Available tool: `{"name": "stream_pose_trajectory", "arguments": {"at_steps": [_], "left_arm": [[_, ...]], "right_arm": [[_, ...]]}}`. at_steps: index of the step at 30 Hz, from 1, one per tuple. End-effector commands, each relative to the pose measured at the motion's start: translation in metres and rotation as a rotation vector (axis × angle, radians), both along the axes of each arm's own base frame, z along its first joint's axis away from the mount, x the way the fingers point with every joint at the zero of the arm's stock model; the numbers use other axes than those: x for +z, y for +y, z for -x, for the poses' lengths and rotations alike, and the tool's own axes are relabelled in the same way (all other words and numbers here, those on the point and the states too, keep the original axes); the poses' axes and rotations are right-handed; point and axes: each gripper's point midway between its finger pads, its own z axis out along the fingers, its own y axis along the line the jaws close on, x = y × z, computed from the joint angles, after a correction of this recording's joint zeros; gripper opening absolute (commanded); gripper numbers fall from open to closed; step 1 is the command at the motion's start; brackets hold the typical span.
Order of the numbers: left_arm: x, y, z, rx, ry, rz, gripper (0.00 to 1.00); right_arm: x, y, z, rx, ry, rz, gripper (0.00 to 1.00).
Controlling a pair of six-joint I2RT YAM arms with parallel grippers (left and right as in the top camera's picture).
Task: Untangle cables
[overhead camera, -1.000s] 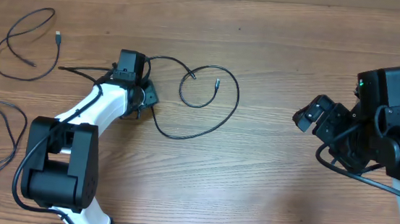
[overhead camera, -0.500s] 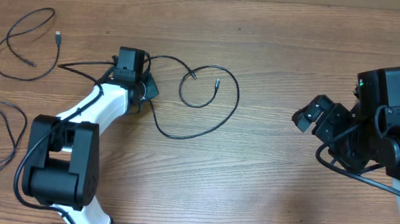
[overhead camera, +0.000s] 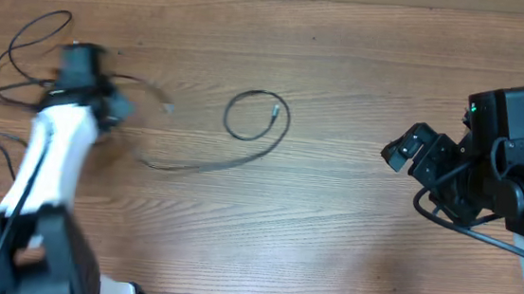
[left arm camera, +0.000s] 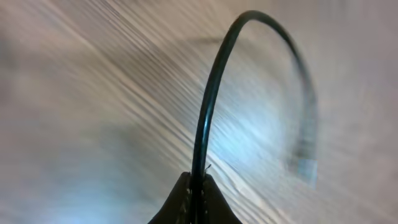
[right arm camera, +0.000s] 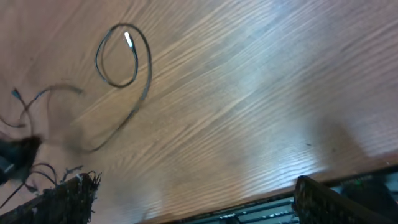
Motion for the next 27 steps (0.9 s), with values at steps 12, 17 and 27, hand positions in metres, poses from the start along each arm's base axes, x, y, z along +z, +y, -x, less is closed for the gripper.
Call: {"name": "stream_pose_trajectory", "arguments": {"at_steps": [12, 17, 27], "left_arm": [[0.183, 0.12, 0.097, 0.347, -0.383, -0.297, 0.04], [0.196, 0.097, 0.068, 0.138, -0.458, -0.284, 0.04], [0.122, -0.044, 0.012, -0.507, -0.365, 0.162, 0.04]], "right_arm": [[0.005, 0.006, -0.004, 0.011, -0.027, -0.032, 1.0], [0.004, 0.006, -0.003, 0.011, -0.021, -0.031, 1.0], [0.004, 0.006, -0.002, 0.011, -0.02, -0.031, 1.0]]}}
